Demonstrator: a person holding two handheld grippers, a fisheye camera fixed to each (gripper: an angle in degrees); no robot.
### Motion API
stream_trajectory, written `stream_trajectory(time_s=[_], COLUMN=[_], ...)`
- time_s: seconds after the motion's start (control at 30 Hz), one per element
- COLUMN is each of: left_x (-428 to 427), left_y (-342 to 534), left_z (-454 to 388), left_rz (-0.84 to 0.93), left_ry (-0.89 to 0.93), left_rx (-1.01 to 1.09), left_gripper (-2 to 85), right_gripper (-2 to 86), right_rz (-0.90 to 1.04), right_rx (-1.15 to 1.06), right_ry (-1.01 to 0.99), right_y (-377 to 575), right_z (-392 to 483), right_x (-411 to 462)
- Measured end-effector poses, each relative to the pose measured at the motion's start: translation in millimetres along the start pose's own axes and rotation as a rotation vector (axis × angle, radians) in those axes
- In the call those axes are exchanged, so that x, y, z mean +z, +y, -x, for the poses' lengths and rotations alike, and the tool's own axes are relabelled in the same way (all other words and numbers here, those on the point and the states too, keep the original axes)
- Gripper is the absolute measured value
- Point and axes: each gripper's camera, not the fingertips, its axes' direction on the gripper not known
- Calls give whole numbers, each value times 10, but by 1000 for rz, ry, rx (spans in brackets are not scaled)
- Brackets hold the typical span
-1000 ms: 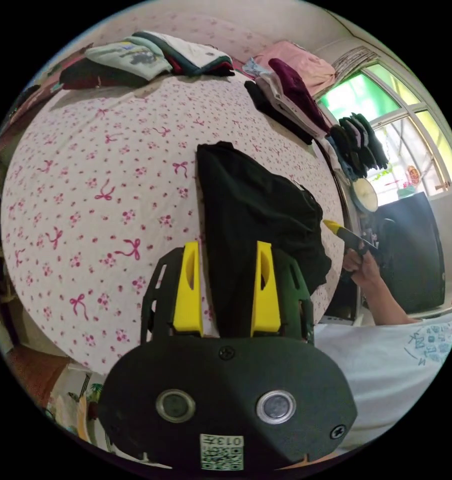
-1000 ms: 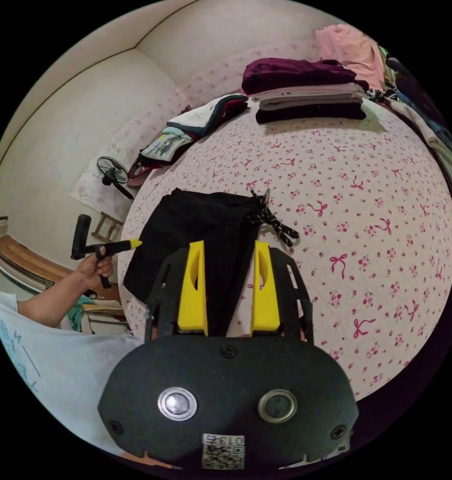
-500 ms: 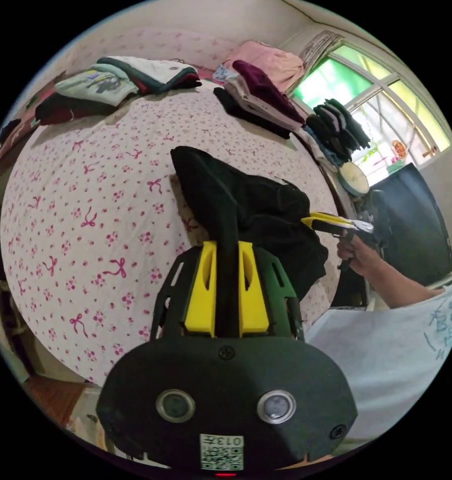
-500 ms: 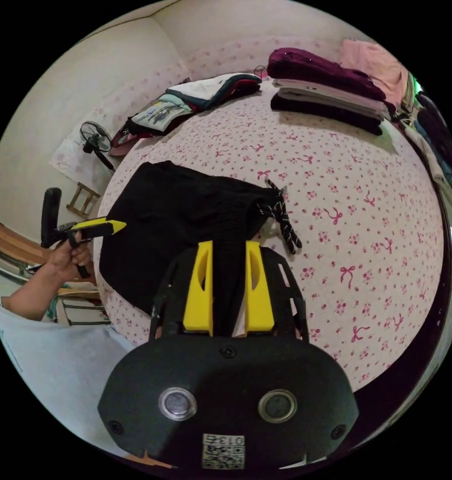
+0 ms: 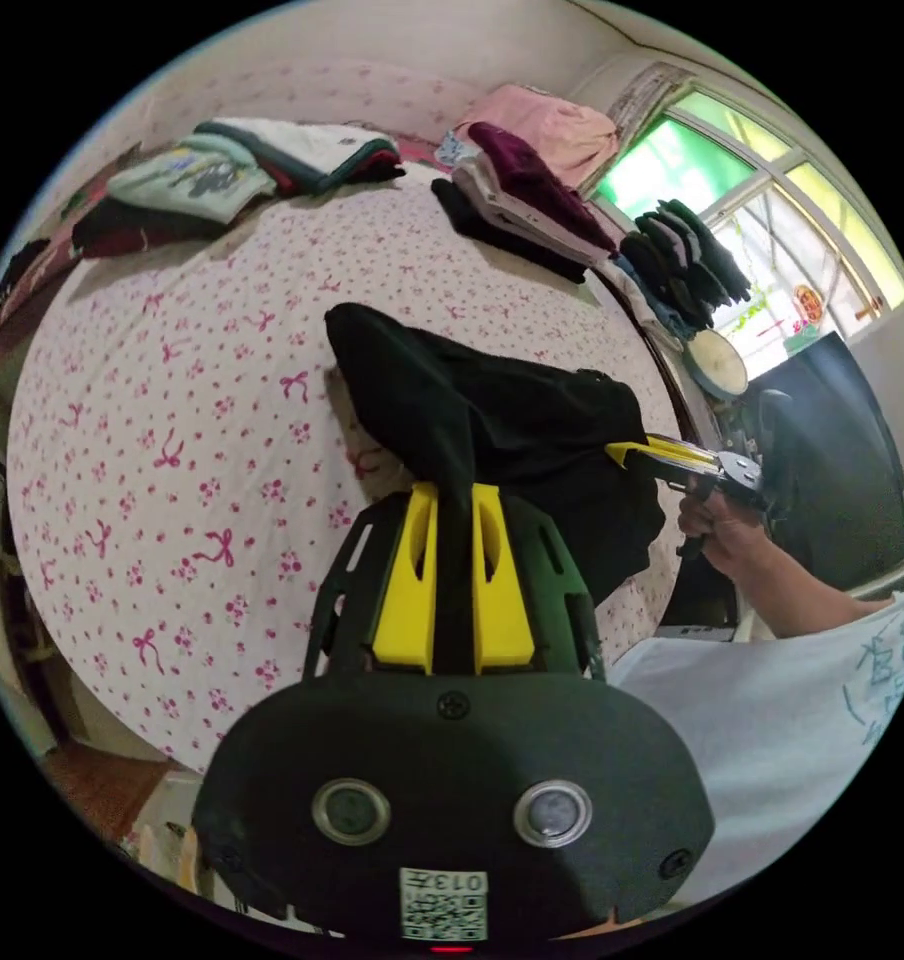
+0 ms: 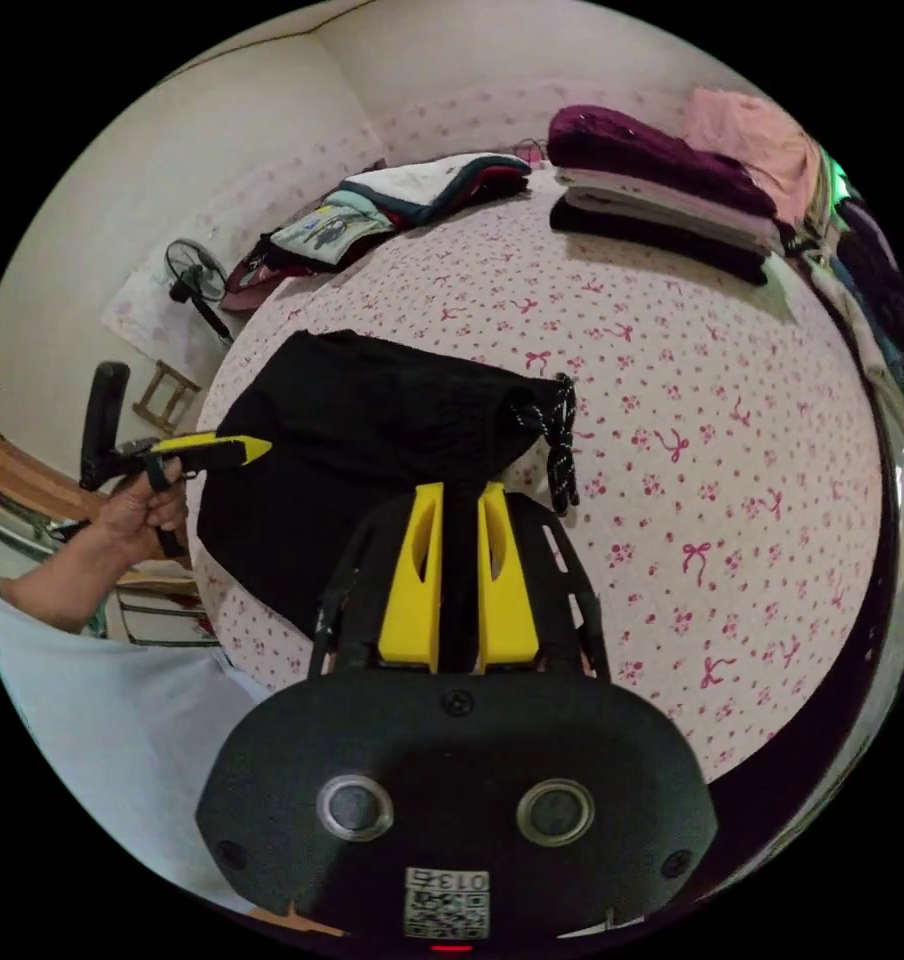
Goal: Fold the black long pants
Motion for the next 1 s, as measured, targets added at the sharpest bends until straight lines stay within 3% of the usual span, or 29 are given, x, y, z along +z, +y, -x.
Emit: stream_trajectory(time_s=[0.2, 0.43, 0.73, 1.0], left_x=[-321, -493, -479, 66], left_y=[-366, -1267, -3519, -5360], left_z=[-552, -1133, -1984, -2500], left_rz=[-112, -241, -406, -317], left_ry=[-16, 3, 43, -76], left_rx=[128, 220, 325, 313], left_gripper=[58, 58, 59, 61], right_gripper=[29, 25, 29, 41], right_rz=[-75, -261, -479, -370], right_rx=[-134, -185, -251, -216], right_ry=[133, 219, 329, 340], right_y=[-30, -470, -1865, -3331], right_z=[220, -146, -1270, -2239], right_x=[-424, -1160, -2107, -2199])
